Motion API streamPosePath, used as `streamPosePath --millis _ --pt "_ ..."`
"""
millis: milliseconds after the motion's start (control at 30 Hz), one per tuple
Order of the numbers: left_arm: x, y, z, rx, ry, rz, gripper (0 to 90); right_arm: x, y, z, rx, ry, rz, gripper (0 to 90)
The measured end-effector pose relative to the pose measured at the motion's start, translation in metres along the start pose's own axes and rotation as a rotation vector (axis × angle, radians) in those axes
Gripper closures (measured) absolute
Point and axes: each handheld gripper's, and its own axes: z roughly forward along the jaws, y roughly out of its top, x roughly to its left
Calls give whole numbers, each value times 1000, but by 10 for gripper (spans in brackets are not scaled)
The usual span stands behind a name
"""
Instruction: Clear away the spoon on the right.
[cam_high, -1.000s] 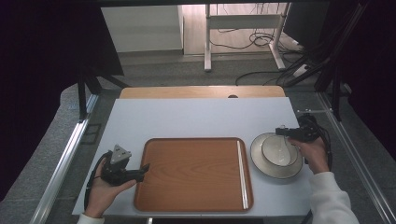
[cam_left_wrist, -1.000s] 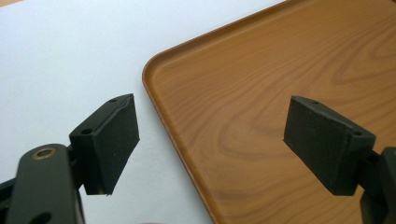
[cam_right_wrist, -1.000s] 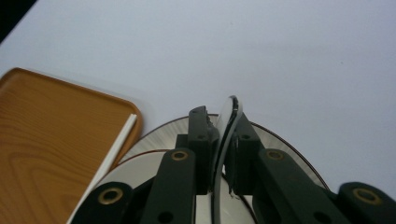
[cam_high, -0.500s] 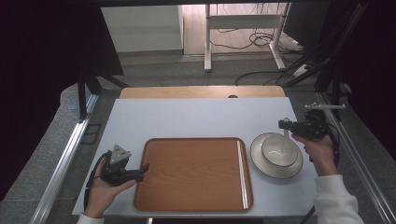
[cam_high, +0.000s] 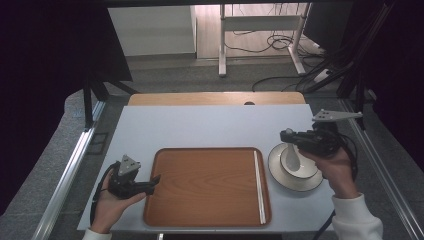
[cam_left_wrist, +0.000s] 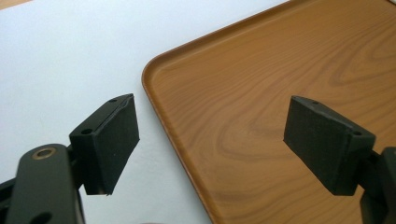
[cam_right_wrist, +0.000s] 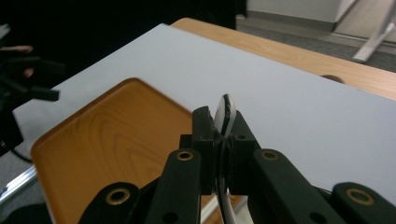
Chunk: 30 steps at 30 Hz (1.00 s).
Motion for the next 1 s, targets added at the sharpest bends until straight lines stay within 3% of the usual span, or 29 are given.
streamPosePath --millis 300,733,1000 --pt "0 0 -1 1 -1 5 177 46 3 37 84 101 -101 850" --pt "-1 -1 1 8 -4 14 177 70 -4 80 177 155 -136 850" --pt "0 -1 0 3 -3 4 177 80 -9 100 226 159 -159 850"
